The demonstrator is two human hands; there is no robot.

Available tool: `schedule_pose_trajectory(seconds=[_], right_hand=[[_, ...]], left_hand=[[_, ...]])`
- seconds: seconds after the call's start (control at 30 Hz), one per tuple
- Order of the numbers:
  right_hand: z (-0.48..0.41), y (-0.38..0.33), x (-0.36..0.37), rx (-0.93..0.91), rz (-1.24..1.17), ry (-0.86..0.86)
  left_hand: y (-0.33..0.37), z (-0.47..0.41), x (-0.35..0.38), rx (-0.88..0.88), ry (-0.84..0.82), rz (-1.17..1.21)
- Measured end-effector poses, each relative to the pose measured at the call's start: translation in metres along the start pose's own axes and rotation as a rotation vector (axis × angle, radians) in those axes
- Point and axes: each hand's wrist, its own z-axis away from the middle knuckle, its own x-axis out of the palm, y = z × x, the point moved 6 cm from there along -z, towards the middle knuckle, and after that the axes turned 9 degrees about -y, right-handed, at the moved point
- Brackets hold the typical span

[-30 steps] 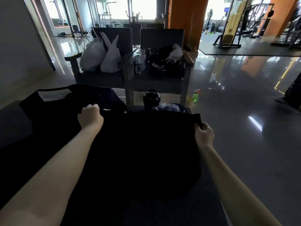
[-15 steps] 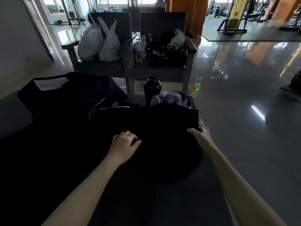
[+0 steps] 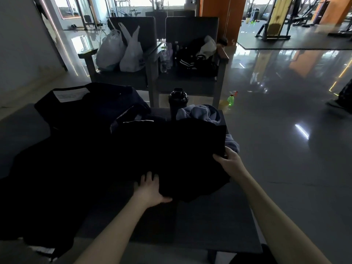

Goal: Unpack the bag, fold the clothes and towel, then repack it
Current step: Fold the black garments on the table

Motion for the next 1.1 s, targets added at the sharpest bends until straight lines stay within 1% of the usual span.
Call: schedule_pose_trajectory(seconds=[0.03, 0.07, 0.1, 0.13, 0.23, 0.27, 0.3, 0.33, 0.37, 0.43, 0.47, 0.5, 0.57, 0.6, 0.63, 0.7, 0.77, 0.8, 0.83, 0.87, 0.93, 0.97, 1.03, 1.1], right_hand=[[0.001, -0.003, 0.001, -0.010, 0.022, 0.039], [0.003, -0.007, 0.001, -0.019, 0.030, 0.072], [0.004, -0.010, 0.002, -0.029, 0.027, 0.097], [0.006, -0.013, 0.003, -0.036, 0.025, 0.114], [0.006, -0.017, -0.006, -0.005, 0.042, 0.163], [0.006, -0.016, -0.011, 0.028, 0.048, 0.171], [0.005, -0.014, -0.015, 0.065, 0.049, 0.173], [0.004, -0.011, -0.018, 0.106, 0.046, 0.164], [0.003, -0.008, -0.019, 0.149, 0.049, 0.154], [0.003, -0.002, -0.019, 0.237, 0.047, 0.139], [0.004, 0.002, -0.020, 0.276, 0.028, 0.141], [0.005, 0.005, -0.020, 0.314, 0.002, 0.146], [0.010, 0.011, -0.019, 0.382, -0.090, 0.144], [0.014, 0.013, -0.017, 0.410, -0.151, 0.144], [0.018, 0.014, -0.015, 0.436, -0.221, 0.150], [0.027, 0.018, -0.008, 0.458, -0.387, 0.168], [0.035, 0.024, 0.001, 0.450, -0.548, 0.157], [0.037, 0.026, 0.006, 0.431, -0.598, 0.119], [0.039, 0.025, 0.012, 0.397, -0.606, 0.058], [0.040, 0.025, 0.017, 0.356, -0.576, -0.014], [0.044, 0.027, 0.023, 0.281, -0.440, -0.136], [0.046, 0.028, 0.026, 0.248, -0.334, -0.177], [0.051, 0.033, 0.035, 0.196, -0.116, -0.235], [0.057, 0.040, 0.041, 0.233, 0.044, -0.207]], left_hand=[[0.004, -0.002, 0.000, 0.011, 0.082, 0.046], [0.009, -0.002, -0.003, 0.038, 0.208, 0.142], [0.012, -0.002, -0.005, 0.055, 0.308, 0.259], [0.012, -0.001, -0.008, 0.073, 0.364, 0.391], [0.007, -0.004, -0.025, 0.120, 0.370, 0.839], [0.004, -0.001, -0.040, 0.125, 0.411, 0.944], [0.002, 0.003, -0.057, 0.129, 0.445, 1.008], [0.001, 0.006, -0.075, 0.149, 0.444, 1.054], [0.002, 0.009, -0.090, 0.193, 0.405, 1.097], [0.006, 0.013, -0.114, 0.276, 0.262, 1.129], [0.006, 0.013, -0.122, 0.273, 0.212, 1.050], [0.003, 0.011, -0.128, 0.235, 0.196, 0.883], [-0.002, 0.009, -0.137, 0.118, 0.247, 0.476], [-0.002, 0.010, -0.137, 0.080, 0.280, 0.340], [-0.001, 0.011, -0.134, 0.067, 0.323, 0.266], [0.009, 0.020, -0.120, 0.107, 0.493, 0.129], [0.023, 0.035, -0.094, 0.236, 0.688, -0.018], [0.030, 0.042, -0.078, 0.297, 0.722, -0.085], [0.033, 0.045, -0.062, 0.324, 0.666, -0.137], [0.033, 0.043, -0.044, 0.301, 0.540, -0.173], [0.024, 0.038, -0.012, 0.156, 0.234, -0.226], [0.019, 0.039, -0.001, 0.101, 0.127, -0.213], [0.017, 0.044, 0.016, 0.040, 0.024, -0.175], [0.019, 0.048, 0.028, 0.009, -0.005, -0.158]])
